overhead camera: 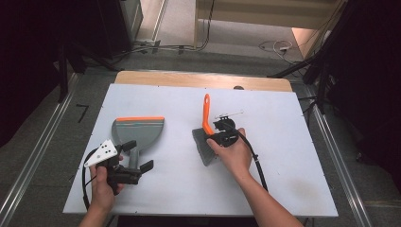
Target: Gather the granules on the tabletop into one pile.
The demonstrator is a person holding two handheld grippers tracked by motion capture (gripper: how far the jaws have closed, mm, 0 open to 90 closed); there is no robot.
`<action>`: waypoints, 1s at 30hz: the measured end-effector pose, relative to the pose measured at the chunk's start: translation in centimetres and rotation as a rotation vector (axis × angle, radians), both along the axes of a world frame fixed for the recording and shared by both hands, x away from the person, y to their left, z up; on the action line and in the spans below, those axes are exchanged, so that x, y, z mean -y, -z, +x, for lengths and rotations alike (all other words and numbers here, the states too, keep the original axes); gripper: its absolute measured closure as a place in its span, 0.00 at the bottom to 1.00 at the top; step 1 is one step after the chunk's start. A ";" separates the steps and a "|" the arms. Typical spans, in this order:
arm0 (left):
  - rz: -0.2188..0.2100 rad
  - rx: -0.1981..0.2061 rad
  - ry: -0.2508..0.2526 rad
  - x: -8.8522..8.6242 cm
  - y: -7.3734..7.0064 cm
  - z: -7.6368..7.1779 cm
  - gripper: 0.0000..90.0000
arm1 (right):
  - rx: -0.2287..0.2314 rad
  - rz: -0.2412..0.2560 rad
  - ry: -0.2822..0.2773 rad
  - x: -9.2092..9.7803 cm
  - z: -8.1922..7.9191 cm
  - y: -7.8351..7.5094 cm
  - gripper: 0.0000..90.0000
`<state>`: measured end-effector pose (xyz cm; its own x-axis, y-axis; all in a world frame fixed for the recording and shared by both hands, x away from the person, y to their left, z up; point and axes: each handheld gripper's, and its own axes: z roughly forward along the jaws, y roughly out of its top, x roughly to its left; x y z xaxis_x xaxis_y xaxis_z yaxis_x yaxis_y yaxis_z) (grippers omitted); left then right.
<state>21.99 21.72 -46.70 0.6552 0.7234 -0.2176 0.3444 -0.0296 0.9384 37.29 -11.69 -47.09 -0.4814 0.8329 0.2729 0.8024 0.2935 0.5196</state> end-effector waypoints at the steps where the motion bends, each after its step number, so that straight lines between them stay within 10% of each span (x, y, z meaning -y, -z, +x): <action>1: -0.001 0.001 0.000 0.0 0.0 0.0 0.00 | -0.002 0.000 0.004 0.2 0.0 0.0 0.74; 30: -0.005 -0.001 -0.004 0.0 0.0 0.0 0.00 | -0.010 -0.006 0.052 4.2 0.6 -0.2 0.74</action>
<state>22.02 21.74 -46.74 0.6520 0.7252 -0.2214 0.3451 -0.0238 0.9383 37.94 -15.94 -46.86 -0.4345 0.8585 0.2723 0.8218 0.2542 0.5099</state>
